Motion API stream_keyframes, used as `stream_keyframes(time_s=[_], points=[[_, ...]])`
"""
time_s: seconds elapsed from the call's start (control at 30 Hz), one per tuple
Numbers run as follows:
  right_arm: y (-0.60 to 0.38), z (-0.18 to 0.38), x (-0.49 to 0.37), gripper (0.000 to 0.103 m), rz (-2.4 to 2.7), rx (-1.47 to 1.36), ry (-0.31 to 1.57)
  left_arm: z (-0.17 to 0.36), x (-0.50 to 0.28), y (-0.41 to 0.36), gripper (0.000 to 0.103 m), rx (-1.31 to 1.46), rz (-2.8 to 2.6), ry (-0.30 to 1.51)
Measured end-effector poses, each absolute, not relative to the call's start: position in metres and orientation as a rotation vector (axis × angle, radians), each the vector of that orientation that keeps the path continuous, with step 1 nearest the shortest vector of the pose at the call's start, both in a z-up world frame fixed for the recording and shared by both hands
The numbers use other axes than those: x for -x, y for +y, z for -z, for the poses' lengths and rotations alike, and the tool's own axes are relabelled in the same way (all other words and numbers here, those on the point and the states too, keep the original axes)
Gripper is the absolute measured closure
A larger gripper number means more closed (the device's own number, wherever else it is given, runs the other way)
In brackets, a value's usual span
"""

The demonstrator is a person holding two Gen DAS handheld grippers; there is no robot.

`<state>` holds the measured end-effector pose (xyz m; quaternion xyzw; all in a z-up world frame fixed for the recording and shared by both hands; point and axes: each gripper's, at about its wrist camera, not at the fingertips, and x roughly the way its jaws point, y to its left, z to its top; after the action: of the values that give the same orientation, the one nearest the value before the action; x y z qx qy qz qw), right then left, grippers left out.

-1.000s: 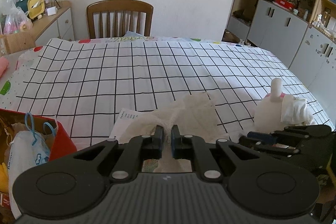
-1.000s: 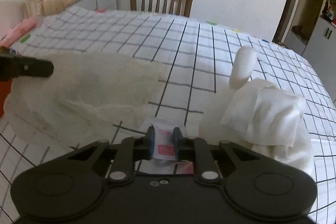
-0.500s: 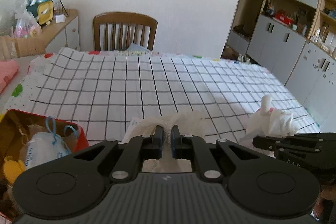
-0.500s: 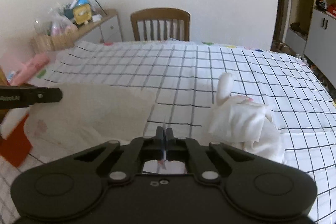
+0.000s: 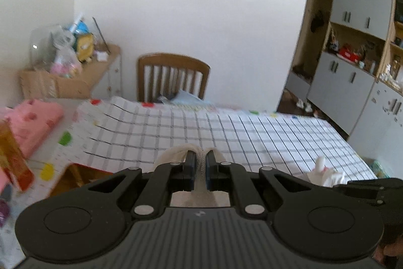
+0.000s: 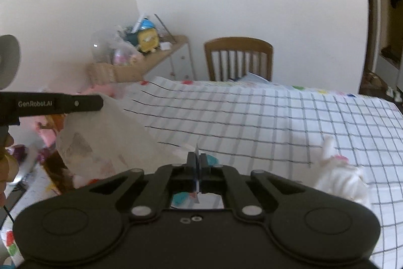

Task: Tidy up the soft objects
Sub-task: 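Carry the mesh bag and pink sachet with both tools toward the tin box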

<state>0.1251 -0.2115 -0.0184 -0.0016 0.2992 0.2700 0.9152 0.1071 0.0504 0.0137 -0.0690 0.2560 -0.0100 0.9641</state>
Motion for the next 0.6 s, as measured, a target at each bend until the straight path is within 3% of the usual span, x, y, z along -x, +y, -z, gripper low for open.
stream_keyframes(time_s=[0.6], points=[[-0.094,-0.003,-0.106,0.102,-0.779,0.073,0.594,-0.045,-0.054,0.138,0.095,0.078,-0.199,0.462]])
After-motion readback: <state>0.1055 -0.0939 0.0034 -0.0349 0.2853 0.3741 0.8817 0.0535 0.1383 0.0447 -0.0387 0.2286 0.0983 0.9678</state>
